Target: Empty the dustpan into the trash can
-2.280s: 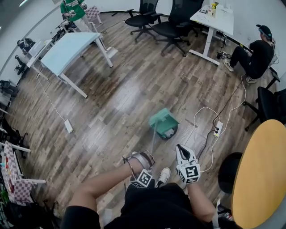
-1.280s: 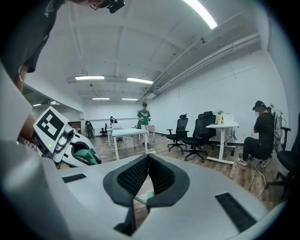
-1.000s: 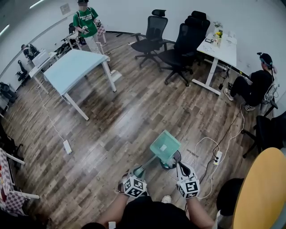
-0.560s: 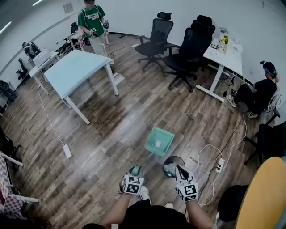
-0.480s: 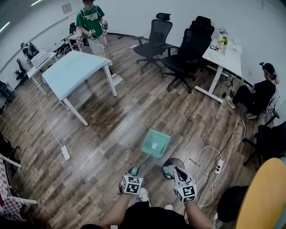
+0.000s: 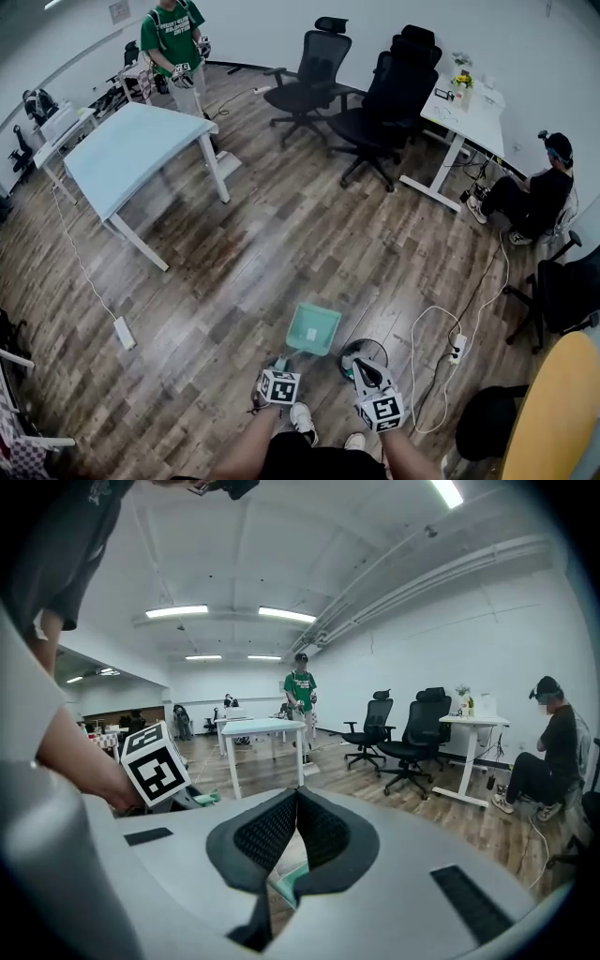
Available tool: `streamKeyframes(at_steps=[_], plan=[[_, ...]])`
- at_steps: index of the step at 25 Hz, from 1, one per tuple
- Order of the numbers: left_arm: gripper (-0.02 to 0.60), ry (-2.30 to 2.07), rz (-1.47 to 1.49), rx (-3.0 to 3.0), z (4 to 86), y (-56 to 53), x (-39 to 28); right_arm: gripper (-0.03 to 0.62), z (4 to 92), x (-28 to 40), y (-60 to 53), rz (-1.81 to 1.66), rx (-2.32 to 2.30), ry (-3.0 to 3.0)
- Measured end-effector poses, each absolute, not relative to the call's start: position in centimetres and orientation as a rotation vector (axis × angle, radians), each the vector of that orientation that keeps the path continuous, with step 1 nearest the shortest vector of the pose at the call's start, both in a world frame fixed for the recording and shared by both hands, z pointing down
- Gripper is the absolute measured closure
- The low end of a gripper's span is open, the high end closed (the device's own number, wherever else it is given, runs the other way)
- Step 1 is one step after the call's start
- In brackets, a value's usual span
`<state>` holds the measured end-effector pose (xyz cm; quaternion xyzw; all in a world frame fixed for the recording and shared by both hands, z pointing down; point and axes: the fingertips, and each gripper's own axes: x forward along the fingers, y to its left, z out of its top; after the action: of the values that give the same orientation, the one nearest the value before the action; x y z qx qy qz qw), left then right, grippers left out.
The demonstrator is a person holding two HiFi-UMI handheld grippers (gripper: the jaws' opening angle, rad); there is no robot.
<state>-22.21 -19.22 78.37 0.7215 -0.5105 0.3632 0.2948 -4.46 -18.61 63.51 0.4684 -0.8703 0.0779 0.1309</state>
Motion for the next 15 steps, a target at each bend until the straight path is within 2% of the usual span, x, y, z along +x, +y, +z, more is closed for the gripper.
streamKeyframes(at_steps=[15], plan=[[0.483, -1.292, 1.057, 1.826, 84.4, -23.4, -22.2, 0.571, 66.4, -5.8, -20.1, 0.3, 1.385, -2.47]])
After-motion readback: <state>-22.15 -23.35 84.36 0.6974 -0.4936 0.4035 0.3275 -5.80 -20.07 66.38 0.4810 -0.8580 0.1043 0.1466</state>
